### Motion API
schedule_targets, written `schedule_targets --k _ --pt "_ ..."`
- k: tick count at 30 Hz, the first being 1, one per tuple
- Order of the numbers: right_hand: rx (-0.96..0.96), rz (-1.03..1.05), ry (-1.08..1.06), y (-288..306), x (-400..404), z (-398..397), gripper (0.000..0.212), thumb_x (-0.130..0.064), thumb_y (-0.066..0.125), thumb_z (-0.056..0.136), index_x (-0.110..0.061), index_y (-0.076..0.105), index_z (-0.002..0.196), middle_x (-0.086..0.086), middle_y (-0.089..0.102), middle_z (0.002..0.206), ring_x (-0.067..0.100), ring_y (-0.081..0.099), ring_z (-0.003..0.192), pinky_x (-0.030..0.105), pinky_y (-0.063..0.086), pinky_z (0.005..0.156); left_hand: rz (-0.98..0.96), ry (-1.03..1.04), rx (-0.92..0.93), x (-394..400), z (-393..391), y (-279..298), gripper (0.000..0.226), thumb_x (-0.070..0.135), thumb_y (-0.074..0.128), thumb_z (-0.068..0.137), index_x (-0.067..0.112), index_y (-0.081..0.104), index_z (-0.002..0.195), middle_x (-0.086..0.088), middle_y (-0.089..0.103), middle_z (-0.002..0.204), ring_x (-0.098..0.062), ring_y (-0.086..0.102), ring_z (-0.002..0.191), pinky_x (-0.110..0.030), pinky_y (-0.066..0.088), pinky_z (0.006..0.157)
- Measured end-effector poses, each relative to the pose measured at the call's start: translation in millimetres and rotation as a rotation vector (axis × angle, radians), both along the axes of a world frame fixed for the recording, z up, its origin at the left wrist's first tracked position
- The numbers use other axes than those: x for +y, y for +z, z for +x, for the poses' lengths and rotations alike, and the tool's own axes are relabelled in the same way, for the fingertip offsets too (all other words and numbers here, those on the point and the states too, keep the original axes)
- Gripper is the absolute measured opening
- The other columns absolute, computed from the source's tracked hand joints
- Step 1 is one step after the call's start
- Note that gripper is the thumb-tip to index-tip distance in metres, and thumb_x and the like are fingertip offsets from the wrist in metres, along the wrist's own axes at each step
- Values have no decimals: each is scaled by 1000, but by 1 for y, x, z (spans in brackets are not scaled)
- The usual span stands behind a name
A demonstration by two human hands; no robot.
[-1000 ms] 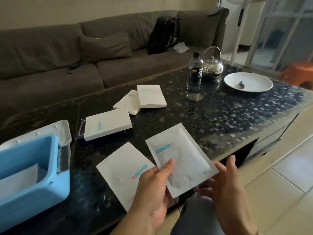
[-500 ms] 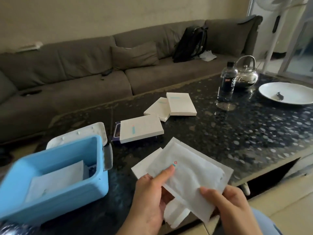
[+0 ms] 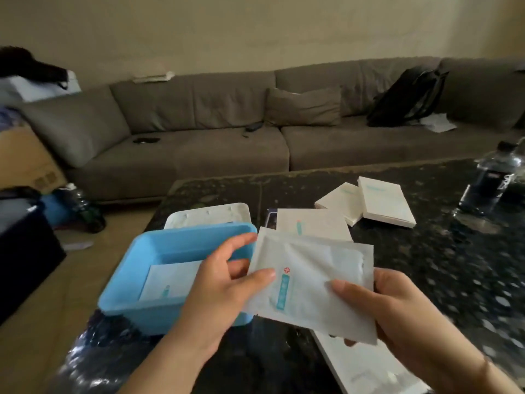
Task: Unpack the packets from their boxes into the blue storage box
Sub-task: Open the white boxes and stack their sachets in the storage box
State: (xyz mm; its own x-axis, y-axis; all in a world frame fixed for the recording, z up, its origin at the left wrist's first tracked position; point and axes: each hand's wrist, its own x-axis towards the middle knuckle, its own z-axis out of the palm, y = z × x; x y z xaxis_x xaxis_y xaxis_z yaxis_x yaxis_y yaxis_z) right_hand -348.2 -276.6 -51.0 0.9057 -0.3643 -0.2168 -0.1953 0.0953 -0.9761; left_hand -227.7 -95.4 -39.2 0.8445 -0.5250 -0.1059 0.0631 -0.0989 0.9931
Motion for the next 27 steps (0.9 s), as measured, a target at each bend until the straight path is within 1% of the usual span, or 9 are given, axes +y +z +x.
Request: schedule_targets --k 3,7,10,13,16,19,21,24,27 --pt "10 -11 45 14 8 37 22 -19 65 89 -14 69 110 3 77 96 23 74 81 35 58 59 30 25 -95 26 32 8 67 9 75 81 40 46 133 -3 77 100 -20 73 98 -51 55 91" --pt "-45 -125 44 28 31 91 28 -13 66 88 -27 60 113 -4 74 99 21 74 87 40 63 69 52 159 -158 59 81 8 72 8 78 79 45 46 131 -3 76 102 -23 73 98 -54 54 91" --pt "2 -249 89 29 55 132 32 -12 66 89 -24 57 117 -5 69 107 17 69 93 31 62 67 196 258 -291 80 113 4 68 12 80 79 40 48 132 0 71 104 -17 71 93 -41 58 85" --pt "85 -314 149 14 76 163 31 -10 67 88 -21 56 115 -2 67 108 18 67 93 28 60 61 405 272 -452 94 134 -3 57 11 79 82 28 54 131 7 63 116 -3 65 79 -17 50 65" --pt "140 -319 188 2 91 179 27 -6 67 88 -23 55 105 1 66 107 22 66 95 32 62 64 647 253 -583 106 145 -12 55 16 77 83 30 55 132 11 54 126 1 60 82 -10 44 62" --pt "180 -343 218 -11 101 187 25 -5 67 87 -25 55 98 3 67 105 24 67 97 41 62 75 752 218 -685 113 151 -22 53 15 75 84 26 57 131 9 53 131 -7 59 97 -24 53 83" --pt "207 -373 229 -18 107 191 27 -6 69 86 -25 56 100 3 69 106 25 68 97 44 61 77 787 173 -726 115 153 -27 51 10 73 85 24 57 131 9 50 132 -11 55 110 -29 50 95" --pt "256 -437 250 -23 113 195 34 -9 73 83 -22 57 109 2 69 107 24 68 96 44 60 81 811 43 -763 111 155 -29 44 8 72 84 27 62 122 11 55 124 -5 56 101 -26 49 91" --pt "291 -543 304 -22 116 198 48 -14 76 80 -24 54 121 0 66 112 20 66 99 38 59 87 884 -143 -667 103 150 -27 40 12 70 87 33 62 120 12 59 118 -3 58 99 -31 54 90"
